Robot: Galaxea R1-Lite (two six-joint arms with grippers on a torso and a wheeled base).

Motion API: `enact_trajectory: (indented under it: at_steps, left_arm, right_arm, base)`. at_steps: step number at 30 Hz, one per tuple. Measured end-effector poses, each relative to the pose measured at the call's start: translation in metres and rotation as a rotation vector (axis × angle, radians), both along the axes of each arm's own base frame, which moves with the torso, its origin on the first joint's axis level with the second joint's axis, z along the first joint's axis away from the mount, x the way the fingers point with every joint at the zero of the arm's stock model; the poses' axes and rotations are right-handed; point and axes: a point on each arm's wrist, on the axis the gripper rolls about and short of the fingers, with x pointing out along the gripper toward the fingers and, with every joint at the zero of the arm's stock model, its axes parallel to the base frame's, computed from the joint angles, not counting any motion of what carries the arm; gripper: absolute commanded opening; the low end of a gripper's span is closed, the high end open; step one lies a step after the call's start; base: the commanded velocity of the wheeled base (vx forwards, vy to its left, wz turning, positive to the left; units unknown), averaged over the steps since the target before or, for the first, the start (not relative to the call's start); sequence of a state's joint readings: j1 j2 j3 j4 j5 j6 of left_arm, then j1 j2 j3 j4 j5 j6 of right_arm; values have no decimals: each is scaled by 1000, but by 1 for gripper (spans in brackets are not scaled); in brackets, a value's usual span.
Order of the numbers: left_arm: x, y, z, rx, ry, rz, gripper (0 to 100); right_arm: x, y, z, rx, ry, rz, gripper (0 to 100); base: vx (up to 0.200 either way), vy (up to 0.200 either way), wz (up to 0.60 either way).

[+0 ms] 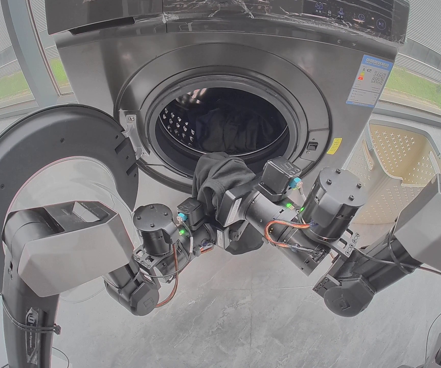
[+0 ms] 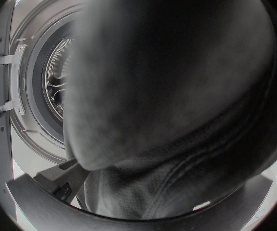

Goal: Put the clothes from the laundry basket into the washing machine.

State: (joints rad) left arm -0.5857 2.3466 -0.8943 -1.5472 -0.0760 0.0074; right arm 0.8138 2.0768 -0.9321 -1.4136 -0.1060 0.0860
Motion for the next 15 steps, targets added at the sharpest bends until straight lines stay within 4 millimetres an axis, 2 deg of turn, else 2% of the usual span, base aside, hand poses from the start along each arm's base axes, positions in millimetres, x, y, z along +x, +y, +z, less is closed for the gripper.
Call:
enact_trajectory:
  at_steps: [1, 8, 15]
  left_arm:
    - [1, 0, -1, -1, 0, 1, 0]
    - [6, 4, -3, -1, 2, 17, 0]
    - [11, 20, 6, -13, -10, 55, 0]
  right_arm:
    - [0, 0, 0, 0, 0, 0, 0]
    - [3, -6, 3, 8, -3, -16, 0]
    - [21, -34, 15, 38, -17, -98, 0]
  base:
    - [0, 0, 0]
    - [0, 0, 0]
    - [0, 0, 0]
